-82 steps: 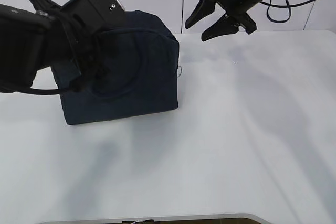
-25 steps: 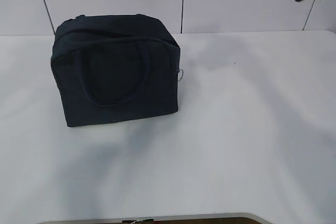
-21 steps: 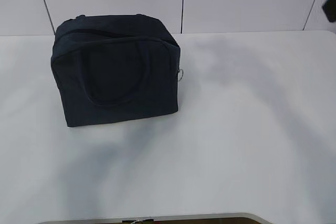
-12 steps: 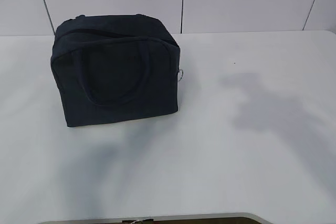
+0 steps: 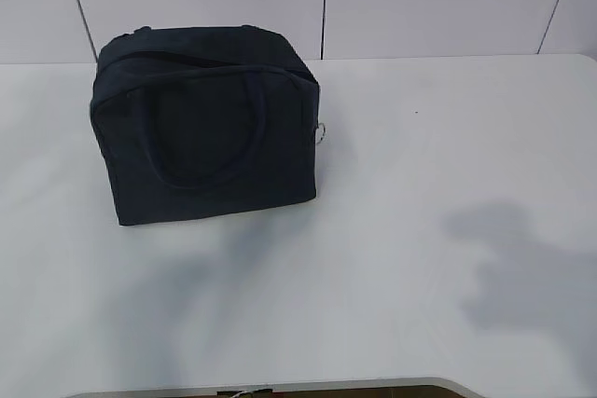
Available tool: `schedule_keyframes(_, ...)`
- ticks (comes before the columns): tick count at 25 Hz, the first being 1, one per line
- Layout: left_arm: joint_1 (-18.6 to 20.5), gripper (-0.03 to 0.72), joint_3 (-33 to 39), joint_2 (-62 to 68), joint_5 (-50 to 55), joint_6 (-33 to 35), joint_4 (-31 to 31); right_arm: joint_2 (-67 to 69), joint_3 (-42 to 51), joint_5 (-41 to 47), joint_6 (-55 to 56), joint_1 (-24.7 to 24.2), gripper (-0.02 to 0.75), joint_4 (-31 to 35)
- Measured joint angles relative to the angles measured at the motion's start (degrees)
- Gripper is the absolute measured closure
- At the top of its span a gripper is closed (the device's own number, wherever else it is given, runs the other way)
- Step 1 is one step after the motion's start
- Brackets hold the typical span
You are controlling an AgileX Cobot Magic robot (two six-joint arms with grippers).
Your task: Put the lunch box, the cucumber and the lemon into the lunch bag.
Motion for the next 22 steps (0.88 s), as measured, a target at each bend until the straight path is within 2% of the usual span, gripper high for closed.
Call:
schedule_keyframes(15, 0.00, 0.290, 0.00, 0.00, -0.09, 0.00, 0.00, -20.52, 10.45, 4.15, 2.53, 0.00, 0.330, -2.39)
schedule_keyframes(22, 0.00, 0.290, 0.00, 0.00, -0.22, 0.00, 0.00, -25.10, 11.69, 5.90, 5.30, 0.00, 0.330, -5.66)
